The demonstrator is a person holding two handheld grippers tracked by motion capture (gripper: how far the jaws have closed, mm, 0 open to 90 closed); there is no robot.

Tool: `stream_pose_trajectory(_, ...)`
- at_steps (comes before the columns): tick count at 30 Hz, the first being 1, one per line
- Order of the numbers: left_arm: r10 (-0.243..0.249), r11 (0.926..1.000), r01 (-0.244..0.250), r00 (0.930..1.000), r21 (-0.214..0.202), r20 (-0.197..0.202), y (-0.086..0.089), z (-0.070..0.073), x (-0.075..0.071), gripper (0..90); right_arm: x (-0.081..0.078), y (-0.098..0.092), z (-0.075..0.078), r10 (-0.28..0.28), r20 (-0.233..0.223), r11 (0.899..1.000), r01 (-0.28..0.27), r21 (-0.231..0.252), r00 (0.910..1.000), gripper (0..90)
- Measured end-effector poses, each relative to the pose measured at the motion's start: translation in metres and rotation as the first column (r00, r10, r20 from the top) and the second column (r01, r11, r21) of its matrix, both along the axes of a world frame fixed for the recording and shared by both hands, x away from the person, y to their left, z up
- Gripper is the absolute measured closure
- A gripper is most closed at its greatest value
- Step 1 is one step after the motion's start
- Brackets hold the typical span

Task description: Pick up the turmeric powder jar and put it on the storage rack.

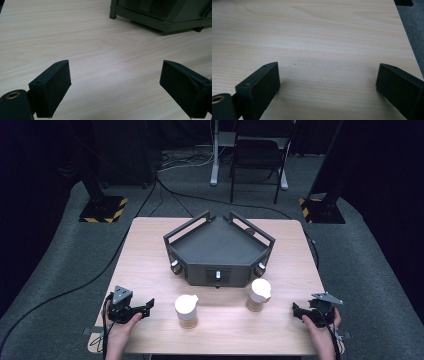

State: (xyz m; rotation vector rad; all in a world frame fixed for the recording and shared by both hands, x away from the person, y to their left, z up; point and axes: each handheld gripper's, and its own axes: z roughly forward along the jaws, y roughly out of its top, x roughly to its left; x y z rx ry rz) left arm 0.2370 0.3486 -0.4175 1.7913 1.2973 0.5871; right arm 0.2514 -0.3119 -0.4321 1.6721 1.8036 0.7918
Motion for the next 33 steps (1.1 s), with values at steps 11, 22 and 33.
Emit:
stream_pose_trajectory(11,-0.084,0.9963,0.083,0.9963,0.02,0.017,-0.005,0.015,-0.003,9.3,0.0,0.0,0.0,0.0,0.0,1.0,0.0,0.0,1.0,4.3)
stream_pose_trajectory(22,-0.185,0.9816,0.184,0.9828,0.05,0.009,-0.003,0.028,-0.003,6.5,0.0,0.0,0.0,-0.001,-0.001,1.0,0.001,0.001,1.0,4.3)
stream_pose_trajectory(33,-0.273,0.9599,0.27,0.9616,0.077,0.03,-0.014,0.042,-0.009,6.5,0.0,0.0,0.0,-0.001,-0.001,1.0,0.001,0.0,1.0,4.3)
